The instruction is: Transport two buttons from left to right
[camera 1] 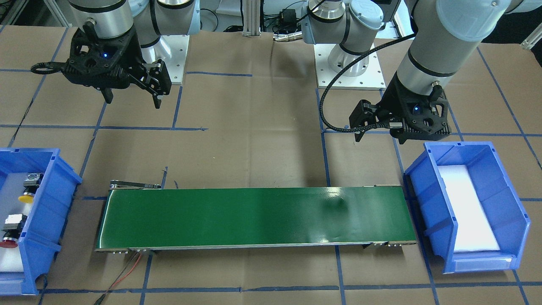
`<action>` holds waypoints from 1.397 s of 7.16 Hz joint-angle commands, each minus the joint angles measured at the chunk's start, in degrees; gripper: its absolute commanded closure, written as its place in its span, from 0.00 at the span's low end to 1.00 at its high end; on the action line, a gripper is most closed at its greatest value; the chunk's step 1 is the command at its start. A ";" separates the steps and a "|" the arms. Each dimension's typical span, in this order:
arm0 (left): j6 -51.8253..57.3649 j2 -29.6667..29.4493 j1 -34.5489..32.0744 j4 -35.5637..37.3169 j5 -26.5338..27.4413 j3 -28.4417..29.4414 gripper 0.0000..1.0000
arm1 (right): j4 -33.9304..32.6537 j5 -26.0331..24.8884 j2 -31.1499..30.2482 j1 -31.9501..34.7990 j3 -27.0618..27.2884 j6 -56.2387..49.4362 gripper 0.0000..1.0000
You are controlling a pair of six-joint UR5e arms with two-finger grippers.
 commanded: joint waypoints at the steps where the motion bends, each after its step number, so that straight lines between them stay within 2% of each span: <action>1: 0.00 0.00 0.00 -0.05 0.00 -0.06 0.00 | -2.36 5.44 -0.11 -0.01 -0.01 0.01 0.01; 10: -5.63 0.08 0.00 -0.05 -0.18 0.29 0.00 | -3.52 4.86 0.06 -0.01 0.69 -0.60 0.01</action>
